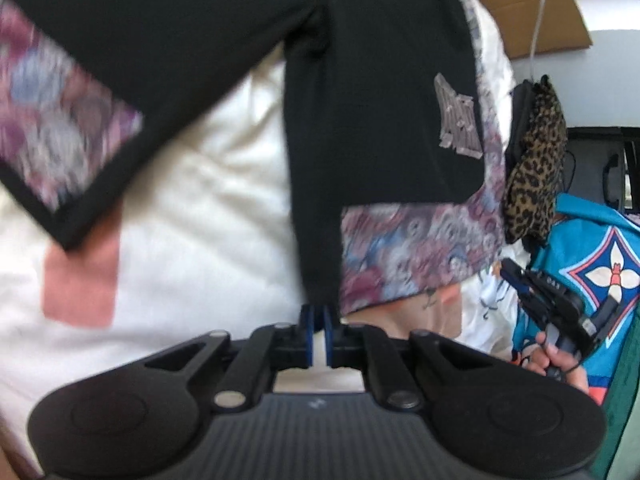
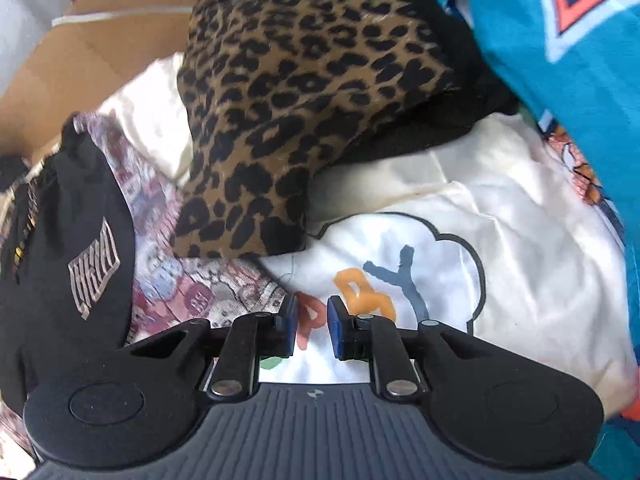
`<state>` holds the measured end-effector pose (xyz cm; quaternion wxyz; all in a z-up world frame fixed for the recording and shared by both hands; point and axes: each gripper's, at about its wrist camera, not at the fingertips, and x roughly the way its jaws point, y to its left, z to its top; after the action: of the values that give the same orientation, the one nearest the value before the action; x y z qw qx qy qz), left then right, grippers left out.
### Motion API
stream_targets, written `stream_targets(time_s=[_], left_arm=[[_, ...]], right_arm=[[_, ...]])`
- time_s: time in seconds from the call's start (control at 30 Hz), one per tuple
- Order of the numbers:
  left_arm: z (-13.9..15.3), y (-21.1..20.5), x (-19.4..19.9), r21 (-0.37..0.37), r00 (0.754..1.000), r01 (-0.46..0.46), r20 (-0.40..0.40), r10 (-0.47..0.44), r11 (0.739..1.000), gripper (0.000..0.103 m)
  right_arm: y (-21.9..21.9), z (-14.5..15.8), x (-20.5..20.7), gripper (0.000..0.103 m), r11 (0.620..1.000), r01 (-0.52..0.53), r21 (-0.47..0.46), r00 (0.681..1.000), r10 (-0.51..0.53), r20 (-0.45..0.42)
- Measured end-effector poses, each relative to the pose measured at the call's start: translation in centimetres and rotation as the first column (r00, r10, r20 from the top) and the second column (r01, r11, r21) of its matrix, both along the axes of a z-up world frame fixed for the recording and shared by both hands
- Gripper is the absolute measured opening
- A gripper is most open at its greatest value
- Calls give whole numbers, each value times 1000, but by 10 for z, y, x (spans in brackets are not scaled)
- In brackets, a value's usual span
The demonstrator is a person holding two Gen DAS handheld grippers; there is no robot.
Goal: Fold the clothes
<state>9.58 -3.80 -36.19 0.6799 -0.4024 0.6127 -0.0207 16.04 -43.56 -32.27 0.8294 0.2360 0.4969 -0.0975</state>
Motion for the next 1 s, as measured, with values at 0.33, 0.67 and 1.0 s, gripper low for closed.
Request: stream_targets(time_s=[0.33,0.67,1.0], left_arm=[[65,9,54,124,994,22,106,-36,992,16],[106,9,155,242,957,90,247,-151,966,27],[100,3,250,346,911,197,280,-302,917,36]], right_arm=[[-2,22,-16,28,996,53,76,989,-63,136],[18,38,-12,29,997,3,78,973,-21,230],[36,35,0,29,997,-61,50,972,48,231]])
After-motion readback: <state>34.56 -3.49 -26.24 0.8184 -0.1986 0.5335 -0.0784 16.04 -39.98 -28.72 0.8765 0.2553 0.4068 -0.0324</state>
